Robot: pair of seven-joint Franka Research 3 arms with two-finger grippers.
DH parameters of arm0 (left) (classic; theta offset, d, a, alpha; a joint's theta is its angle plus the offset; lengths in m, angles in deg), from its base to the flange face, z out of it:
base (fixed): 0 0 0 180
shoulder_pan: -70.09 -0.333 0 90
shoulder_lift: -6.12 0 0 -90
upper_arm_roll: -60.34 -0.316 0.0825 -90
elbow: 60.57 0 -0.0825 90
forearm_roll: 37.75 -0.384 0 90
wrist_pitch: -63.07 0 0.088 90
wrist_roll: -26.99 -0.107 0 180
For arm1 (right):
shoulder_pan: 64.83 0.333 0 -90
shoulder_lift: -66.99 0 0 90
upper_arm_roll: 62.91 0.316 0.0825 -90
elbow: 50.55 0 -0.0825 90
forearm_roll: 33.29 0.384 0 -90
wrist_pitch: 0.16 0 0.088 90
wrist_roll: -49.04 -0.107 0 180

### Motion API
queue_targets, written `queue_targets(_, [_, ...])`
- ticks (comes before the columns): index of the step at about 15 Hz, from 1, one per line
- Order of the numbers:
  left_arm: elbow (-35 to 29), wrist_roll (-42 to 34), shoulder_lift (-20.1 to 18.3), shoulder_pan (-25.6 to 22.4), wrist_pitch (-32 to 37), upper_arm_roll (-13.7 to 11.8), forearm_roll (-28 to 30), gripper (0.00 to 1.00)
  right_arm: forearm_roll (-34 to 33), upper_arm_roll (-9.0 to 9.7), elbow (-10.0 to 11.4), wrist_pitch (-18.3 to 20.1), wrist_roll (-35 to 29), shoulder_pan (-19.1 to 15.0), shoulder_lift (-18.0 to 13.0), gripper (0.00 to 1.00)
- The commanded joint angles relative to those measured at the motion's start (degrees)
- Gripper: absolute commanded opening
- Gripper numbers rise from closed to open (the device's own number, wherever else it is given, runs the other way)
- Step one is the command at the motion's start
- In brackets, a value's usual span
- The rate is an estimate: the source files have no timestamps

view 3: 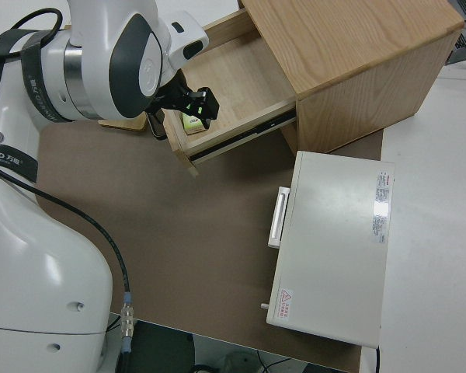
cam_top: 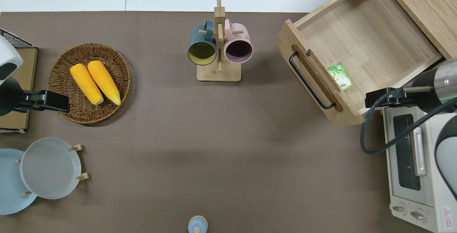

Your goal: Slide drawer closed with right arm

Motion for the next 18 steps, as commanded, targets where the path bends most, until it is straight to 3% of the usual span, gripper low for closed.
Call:
queue_targets(1, [1.49, -0.56, 0.65, -0.31, 1.13, 0.4, -0.98, 0.99, -0.58, 0.34, -0.51, 0.72, 0.78, -0.43, 0.37, 0.987])
queue_targets(6, [1.49, -0.56, 0.65, -0.31, 1.13, 0.4, -0.98, 0.99, -0.58, 0.34, -0.51, 1.33, 0.69, -0.34, 0.37, 0.973])
queue_targets(8, [1.49, -0.56, 0.65, -0.31, 1.13, 0.4, -0.98, 0.99, -0.66, 0.34, -0.51, 1.42, 0.78, -0.34, 0.29, 0.89])
queue_targets(14, [1.49, -0.56, 0.74, -0.31, 1.13, 0.4, -0.98, 0.99, -0.58, 0.78, -0.6, 2.39, 0.96, -0.34, 0.29, 0.031])
queue_targets(18, [1.49, -0.56, 0.65, -0.31, 1.13, 0.4, -0.98, 0.99, -0.66, 1.48, -0.6, 2.39, 0.96, -0.34, 0.29, 0.0])
